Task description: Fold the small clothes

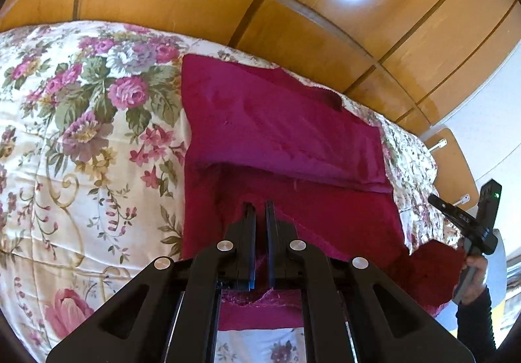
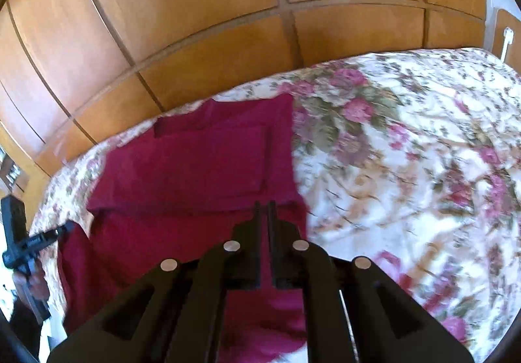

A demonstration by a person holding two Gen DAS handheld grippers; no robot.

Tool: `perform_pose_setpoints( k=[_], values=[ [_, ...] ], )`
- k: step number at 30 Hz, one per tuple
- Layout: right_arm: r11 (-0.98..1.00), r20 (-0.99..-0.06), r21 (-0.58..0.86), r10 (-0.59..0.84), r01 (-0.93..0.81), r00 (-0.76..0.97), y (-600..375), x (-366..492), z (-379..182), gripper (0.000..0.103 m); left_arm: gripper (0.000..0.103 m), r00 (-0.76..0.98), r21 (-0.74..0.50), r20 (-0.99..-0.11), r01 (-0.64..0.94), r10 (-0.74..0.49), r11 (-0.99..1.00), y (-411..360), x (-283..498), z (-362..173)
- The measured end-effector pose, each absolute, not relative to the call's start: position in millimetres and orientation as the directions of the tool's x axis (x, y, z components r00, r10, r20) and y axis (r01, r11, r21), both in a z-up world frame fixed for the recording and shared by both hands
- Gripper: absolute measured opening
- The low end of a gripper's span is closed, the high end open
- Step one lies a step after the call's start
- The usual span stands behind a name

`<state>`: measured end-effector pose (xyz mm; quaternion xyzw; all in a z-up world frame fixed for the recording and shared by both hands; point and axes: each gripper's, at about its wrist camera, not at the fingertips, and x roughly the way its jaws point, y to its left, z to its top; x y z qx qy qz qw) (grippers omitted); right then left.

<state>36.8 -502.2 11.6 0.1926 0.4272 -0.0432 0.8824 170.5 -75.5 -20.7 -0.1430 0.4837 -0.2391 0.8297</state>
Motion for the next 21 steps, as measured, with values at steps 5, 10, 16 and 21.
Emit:
perform_pose_setpoints(
  k=[5, 10, 16, 21],
  values=[
    [0.942, -0.834, 0.234, 0.067, 0.24, 0.547, -515, -14, 0, 0.041, 0.004, 0.395, -0.475, -0.75, 0.236, -0.53, 0.848, -73, 174, -34],
    [0.873, -0.827, 0.447, 0.321, 0.195, 0.461, -500, -68, -28, 0.065, 0.004, 0.4, -0.456, -0.758, 0.24, -0.515, 0.857, -74, 167, -34],
    [0.831, -0.821, 0.523, 0.432, 0.19, 0.373, -445, -97, -72, 0.056, 0.004, 0.416, -0.447, -0.749, 0.257, -0.516, 0.857, -63, 148, -28],
    [0.847, -0.806, 0.524, 0.457, 0.095, 0.376, -412, -92, -71, 0.008, 0.004, 0.425, -0.435, -0.744, 0.279, -0.516, 0.856, -51, 124, -17]
  ],
)
